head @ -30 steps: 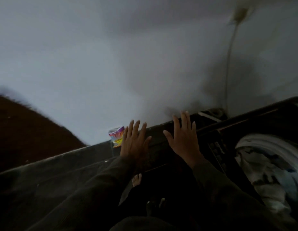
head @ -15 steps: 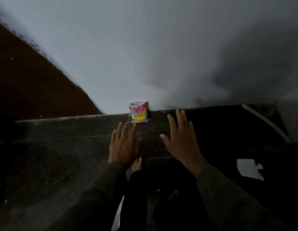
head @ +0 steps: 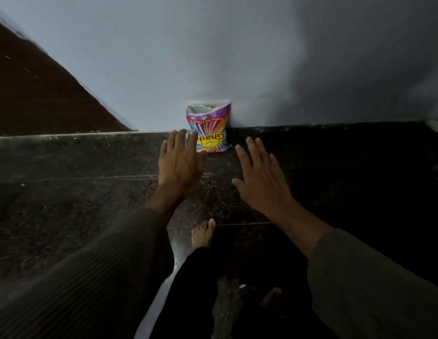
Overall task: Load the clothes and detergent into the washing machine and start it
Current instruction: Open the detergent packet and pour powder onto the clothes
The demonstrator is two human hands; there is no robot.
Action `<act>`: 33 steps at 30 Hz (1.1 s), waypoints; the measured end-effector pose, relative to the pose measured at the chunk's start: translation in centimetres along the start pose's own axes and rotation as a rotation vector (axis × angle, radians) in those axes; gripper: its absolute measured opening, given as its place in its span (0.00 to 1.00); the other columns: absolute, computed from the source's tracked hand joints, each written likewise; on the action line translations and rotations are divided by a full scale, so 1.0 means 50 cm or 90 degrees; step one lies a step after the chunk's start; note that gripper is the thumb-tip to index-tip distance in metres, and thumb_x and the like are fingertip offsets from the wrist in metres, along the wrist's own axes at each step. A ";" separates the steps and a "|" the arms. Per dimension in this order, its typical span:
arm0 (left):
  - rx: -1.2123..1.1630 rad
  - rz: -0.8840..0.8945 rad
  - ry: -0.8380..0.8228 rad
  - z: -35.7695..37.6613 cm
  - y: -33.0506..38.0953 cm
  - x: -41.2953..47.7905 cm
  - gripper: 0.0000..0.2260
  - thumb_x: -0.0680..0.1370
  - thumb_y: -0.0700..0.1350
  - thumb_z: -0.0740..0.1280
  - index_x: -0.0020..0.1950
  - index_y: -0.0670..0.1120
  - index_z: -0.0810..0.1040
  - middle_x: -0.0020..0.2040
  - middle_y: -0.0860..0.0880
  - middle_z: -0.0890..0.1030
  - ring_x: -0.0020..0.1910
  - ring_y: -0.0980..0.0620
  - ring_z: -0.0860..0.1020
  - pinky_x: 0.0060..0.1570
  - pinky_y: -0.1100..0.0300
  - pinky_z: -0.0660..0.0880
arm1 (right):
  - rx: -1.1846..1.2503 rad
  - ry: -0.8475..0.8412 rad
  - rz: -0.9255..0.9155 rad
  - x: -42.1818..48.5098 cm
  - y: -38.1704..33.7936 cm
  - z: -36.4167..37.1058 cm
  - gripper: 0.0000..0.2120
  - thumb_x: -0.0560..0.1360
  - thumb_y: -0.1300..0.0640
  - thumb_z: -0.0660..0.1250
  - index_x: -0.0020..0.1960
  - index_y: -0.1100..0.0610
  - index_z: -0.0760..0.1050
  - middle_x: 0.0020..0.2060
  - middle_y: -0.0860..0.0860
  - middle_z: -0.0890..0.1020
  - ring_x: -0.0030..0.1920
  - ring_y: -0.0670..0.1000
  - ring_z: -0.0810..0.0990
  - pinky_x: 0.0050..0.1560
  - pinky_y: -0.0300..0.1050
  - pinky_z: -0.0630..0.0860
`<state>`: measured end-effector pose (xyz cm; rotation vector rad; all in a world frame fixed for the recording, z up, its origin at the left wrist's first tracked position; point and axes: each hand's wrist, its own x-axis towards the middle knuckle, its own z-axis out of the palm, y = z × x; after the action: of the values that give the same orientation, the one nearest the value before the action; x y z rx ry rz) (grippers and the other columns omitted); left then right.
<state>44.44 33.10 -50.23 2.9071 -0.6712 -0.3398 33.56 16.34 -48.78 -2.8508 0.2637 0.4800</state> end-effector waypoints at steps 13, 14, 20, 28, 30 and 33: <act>0.062 0.106 0.001 0.134 -0.090 0.226 0.28 0.82 0.55 0.59 0.79 0.45 0.58 0.79 0.40 0.58 0.78 0.39 0.56 0.72 0.40 0.62 | -0.016 0.067 -0.047 0.356 0.012 0.106 0.40 0.76 0.50 0.67 0.79 0.55 0.49 0.79 0.57 0.51 0.79 0.60 0.48 0.73 0.64 0.60; 0.065 0.113 0.005 0.137 -0.096 0.235 0.28 0.82 0.55 0.59 0.78 0.45 0.59 0.78 0.39 0.59 0.77 0.38 0.58 0.72 0.40 0.63 | -0.017 0.076 -0.051 0.372 0.008 0.109 0.38 0.75 0.51 0.67 0.79 0.55 0.51 0.78 0.57 0.54 0.78 0.60 0.51 0.72 0.65 0.61; 0.051 0.120 -0.004 0.146 -0.119 0.257 0.28 0.82 0.55 0.60 0.78 0.45 0.59 0.78 0.39 0.59 0.77 0.38 0.58 0.71 0.40 0.64 | -0.110 0.100 -0.021 0.419 -0.016 0.124 0.27 0.74 0.51 0.69 0.69 0.58 0.67 0.66 0.58 0.71 0.68 0.62 0.65 0.67 0.66 0.64; 0.036 0.131 -0.055 0.144 -0.116 0.220 0.29 0.82 0.55 0.60 0.79 0.46 0.56 0.77 0.41 0.63 0.74 0.41 0.63 0.65 0.43 0.71 | -0.132 0.134 -0.056 0.357 -0.007 0.131 0.08 0.70 0.64 0.70 0.49 0.62 0.81 0.50 0.59 0.81 0.61 0.64 0.73 0.70 0.70 0.59; 0.004 0.117 -0.088 0.142 -0.101 0.204 0.30 0.80 0.53 0.62 0.79 0.47 0.56 0.72 0.43 0.69 0.68 0.41 0.71 0.56 0.43 0.77 | -0.089 0.127 -0.067 0.328 -0.002 0.139 0.09 0.68 0.65 0.71 0.48 0.62 0.81 0.46 0.59 0.83 0.56 0.63 0.76 0.72 0.68 0.56; -0.099 0.091 -0.123 0.144 -0.080 0.176 0.26 0.77 0.50 0.67 0.74 0.51 0.65 0.64 0.45 0.79 0.58 0.40 0.79 0.49 0.43 0.80 | -0.014 0.112 -0.024 0.282 -0.007 0.146 0.08 0.68 0.64 0.72 0.47 0.61 0.81 0.42 0.59 0.83 0.52 0.62 0.78 0.73 0.62 0.59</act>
<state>52.00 32.14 -59.57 2.6834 -0.8351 -0.6304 44.57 16.65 -60.25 -2.9171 0.2361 0.2265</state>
